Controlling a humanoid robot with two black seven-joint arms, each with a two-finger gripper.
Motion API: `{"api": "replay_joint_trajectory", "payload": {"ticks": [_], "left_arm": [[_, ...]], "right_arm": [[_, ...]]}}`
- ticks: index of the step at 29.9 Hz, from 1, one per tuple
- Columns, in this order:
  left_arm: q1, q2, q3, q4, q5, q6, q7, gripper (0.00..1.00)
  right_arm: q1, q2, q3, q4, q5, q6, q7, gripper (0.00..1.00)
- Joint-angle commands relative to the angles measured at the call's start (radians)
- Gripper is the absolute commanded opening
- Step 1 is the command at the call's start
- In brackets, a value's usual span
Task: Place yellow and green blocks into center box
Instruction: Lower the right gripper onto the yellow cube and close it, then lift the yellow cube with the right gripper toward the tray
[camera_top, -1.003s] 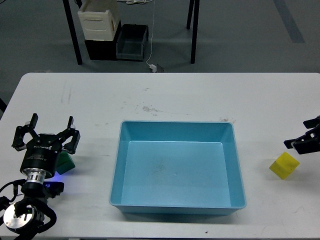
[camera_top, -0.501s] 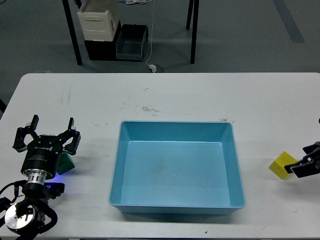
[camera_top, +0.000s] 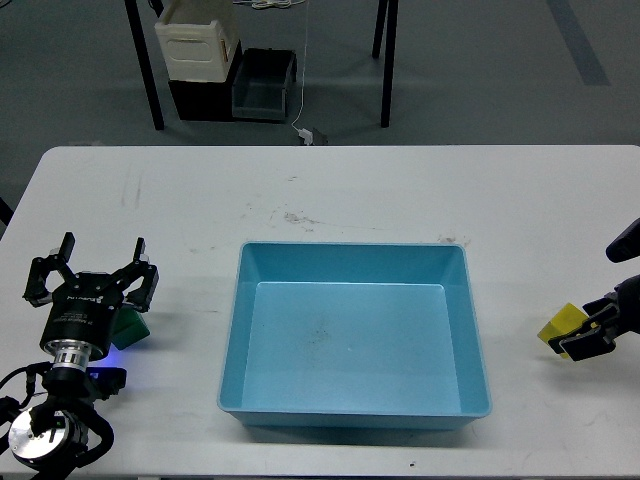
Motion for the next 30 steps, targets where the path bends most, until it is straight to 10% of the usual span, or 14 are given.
{"api": "replay_joint_trajectory", "payload": {"ticks": [1, 18, 30], "left_arm": [[0.0, 0.0, 0.0, 0.001, 0.0, 0.0, 0.0, 1.0], [-0.002, 0.001, 0.0, 0.002, 0.0, 0.0, 0.0, 1.0], [-0.002, 0.003, 0.0, 0.01, 0.0, 0.0, 0.0, 1.0]], "right_arm": [[-0.015, 0.003, 0.001, -0.006, -0.001, -0.006, 0.0, 0.83], [0.02, 0.048, 0.023, -0.086, -0.001, -0.009, 0.0, 0.08], [0.442, 0.049, 0.037, 0.017, 0.014, -0.001, 0.0, 0.06]]}}
